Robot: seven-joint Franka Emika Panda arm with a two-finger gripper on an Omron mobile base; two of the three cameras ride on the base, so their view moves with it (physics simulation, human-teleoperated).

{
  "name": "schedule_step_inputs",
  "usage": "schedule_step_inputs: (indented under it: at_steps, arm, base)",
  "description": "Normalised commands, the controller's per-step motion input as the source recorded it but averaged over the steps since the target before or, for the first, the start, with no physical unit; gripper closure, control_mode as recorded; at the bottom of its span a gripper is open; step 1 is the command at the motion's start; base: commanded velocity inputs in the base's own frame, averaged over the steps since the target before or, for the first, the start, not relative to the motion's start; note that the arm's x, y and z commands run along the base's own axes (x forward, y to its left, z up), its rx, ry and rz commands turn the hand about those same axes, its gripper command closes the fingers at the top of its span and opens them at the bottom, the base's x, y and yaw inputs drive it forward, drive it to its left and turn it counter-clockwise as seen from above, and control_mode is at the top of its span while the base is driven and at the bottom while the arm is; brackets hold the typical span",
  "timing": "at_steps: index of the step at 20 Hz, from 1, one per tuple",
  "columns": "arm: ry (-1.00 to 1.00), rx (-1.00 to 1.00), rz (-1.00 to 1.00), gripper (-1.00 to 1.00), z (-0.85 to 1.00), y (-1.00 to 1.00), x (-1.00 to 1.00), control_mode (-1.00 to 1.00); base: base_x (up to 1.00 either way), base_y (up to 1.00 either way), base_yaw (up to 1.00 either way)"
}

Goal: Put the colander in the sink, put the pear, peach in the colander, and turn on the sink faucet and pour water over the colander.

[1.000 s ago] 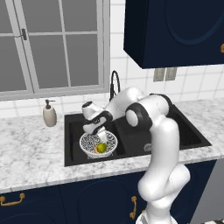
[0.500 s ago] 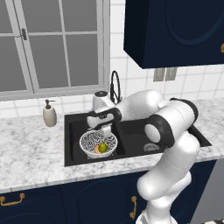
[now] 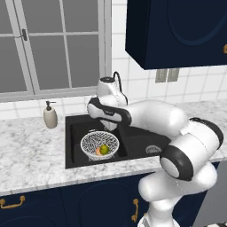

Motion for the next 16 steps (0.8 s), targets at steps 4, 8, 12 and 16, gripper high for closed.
schedule_step_inputs:
  at_steps: [4,8,12,16]
  arm:
    - [0.0,0.0,0.2,-1.0,0.92,-0.46,-0.92,-1.0]
    - [0.0,0.0,0.25,-1.0,0.5,-0.81,-0.97,-1.0]
    - [0.0,0.0,0.22,-1.0,0.3,-0.75,-0.57,-1.0]
    - [-0.03,-0.01,0.21,-1.0,0.25,-0.42,0.19,-1.0]
  base:
    - [0.0,0.0,0.0]
    - [0.0,0.0,0.0]
    - [0.0,0.0,0.0]
    - [0.0,0.0,0.0]
